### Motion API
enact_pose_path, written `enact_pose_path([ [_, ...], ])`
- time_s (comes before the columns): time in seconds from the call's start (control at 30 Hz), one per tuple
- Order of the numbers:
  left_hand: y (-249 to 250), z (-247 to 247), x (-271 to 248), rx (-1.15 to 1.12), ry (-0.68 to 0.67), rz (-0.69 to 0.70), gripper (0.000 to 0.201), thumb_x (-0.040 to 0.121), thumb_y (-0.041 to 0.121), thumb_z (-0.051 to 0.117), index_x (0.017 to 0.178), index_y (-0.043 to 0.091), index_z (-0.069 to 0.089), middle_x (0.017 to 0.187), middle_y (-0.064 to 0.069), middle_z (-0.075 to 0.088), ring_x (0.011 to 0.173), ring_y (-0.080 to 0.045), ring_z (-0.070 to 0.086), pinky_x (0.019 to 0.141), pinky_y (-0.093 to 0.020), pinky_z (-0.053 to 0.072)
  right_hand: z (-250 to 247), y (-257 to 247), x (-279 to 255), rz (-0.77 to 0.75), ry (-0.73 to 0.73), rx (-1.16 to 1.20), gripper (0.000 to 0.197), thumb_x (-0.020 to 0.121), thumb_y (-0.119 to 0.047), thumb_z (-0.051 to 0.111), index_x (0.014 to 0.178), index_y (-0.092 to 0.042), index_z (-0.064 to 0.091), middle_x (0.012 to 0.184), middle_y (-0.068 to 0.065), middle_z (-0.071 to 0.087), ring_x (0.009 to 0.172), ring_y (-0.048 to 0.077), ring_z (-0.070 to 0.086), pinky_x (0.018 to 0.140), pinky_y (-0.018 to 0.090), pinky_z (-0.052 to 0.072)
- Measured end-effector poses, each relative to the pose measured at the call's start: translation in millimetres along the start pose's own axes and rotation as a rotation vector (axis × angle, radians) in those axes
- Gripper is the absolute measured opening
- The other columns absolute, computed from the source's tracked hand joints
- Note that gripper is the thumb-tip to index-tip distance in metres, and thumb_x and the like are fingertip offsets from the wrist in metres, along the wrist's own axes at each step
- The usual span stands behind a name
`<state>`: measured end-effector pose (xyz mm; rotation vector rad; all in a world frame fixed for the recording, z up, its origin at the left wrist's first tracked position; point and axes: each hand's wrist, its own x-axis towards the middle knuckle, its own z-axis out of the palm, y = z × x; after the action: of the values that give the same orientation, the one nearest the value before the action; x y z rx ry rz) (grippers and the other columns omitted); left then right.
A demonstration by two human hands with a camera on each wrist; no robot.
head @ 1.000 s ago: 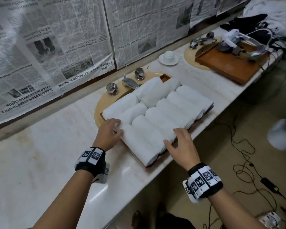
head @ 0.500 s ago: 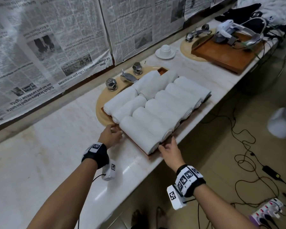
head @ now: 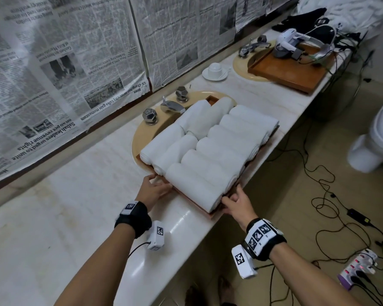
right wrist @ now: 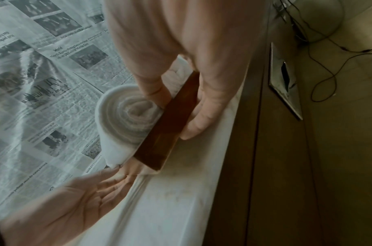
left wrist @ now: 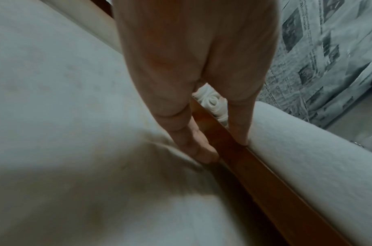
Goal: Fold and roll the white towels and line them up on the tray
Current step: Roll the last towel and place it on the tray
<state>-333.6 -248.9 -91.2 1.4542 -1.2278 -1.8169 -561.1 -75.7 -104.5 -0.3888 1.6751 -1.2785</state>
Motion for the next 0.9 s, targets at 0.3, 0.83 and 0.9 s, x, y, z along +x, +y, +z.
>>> enact_pose_path([
  [0.3, -8.9, -41.3, -37.4, -0.077, -0.071, 0.123, 0.071, 0.065, -0.005, 0.083, 0.124, 0.011, 0.046, 0.109, -0.004, 0.067, 0.112, -0.027, 0.066, 0.086, -0.045, 0.058, -5.9, 18.3, -47.3, -0.053, -0.111, 0.072, 0.078, 0.089, 0.003, 0.064, 0.152, -0.024, 0.028, 0.113, 0.037, 0.052, 0.1, 0.03, 0.064, 0.073, 0.044, 0.059],
  [0.83, -42.4, -103.2, -98.6, -0.165, 0.172, 0.029, 0.078, 0.078, -0.01, 0.074, 0.141, 0.012, 0.034, 0.117, -0.025, 0.066, 0.101, -0.035, 0.067, 0.085, -0.044, 0.056, -21.6, 27.8, -90.7, -0.018, -0.343, -0.027, 0.079, 0.09, 0.001, 0.065, 0.152, -0.027, 0.028, 0.126, 0.008, 0.064, 0.111, 0.021, 0.066, 0.079, 0.043, 0.059],
  [0.9, -49.4, -104.6, -106.9, -0.189, 0.208, 0.03, 0.076, 0.078, -0.012, 0.072, 0.14, 0.011, 0.034, 0.117, -0.027, 0.065, 0.101, -0.037, 0.067, 0.08, -0.043, 0.059, -24.2, 28.8, -88.9, -0.025, -0.371, -0.052, 0.079, 0.09, 0.002, 0.064, 0.152, -0.031, 0.027, 0.125, 0.008, 0.065, 0.111, 0.023, 0.066, 0.083, 0.052, 0.058],
])
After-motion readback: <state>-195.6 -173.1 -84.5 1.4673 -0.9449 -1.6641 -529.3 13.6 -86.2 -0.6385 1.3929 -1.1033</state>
